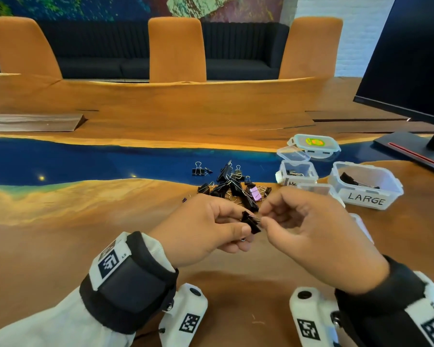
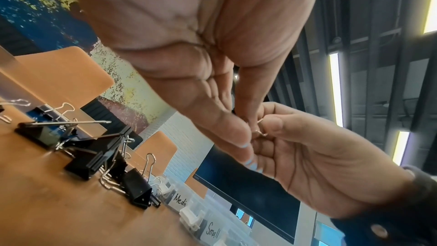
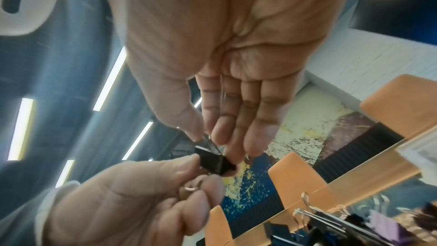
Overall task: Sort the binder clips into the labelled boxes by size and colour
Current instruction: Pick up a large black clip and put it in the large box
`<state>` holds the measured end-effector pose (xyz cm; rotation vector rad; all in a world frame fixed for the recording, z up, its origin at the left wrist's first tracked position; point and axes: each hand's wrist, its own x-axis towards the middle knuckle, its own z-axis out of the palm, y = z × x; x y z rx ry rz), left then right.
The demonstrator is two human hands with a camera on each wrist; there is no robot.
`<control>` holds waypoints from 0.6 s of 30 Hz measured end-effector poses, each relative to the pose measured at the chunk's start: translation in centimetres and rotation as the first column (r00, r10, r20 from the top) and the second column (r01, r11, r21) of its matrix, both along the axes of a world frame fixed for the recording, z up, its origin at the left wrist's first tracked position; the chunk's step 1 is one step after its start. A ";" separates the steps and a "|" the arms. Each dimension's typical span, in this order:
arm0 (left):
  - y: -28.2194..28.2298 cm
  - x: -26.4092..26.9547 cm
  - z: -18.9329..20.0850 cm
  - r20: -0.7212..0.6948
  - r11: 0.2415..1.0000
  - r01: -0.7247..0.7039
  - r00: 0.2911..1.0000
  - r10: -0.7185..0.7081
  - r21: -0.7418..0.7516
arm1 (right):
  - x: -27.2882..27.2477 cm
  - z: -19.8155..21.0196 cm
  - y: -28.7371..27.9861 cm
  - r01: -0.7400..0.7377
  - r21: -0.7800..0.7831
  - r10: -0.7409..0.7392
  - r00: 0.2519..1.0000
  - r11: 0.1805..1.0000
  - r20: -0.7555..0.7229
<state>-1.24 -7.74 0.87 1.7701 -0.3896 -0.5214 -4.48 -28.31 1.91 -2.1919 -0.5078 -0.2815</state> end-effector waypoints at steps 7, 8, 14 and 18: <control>-0.7 -0.9 0.7 -0.002 0.993 0.107 0.994 -0.107 0.052 | -0.1 -0.8 -1.0 0.105 0.110 -0.096 0.992 0.988 -0.080; -0.8 -1.0 0.7 -0.003 0.993 0.103 0.995 -0.103 0.052 | -0.1 -0.9 -1.1 0.119 0.117 -0.109 0.990 0.986 -0.085; -0.6 -0.6 0.4 0.035 0.999 0.009 0.999 -0.010 0.031 | -1.2 -1.2 0.0 0.098 -0.056 -0.091 0.989 0.994 0.115; -0.5 -0.6 0.1 0.074 0.999 -0.009 0.997 0.005 0.047 | -1.5 -1.4 0.7 0.052 -0.085 -0.045 0.995 0.995 0.087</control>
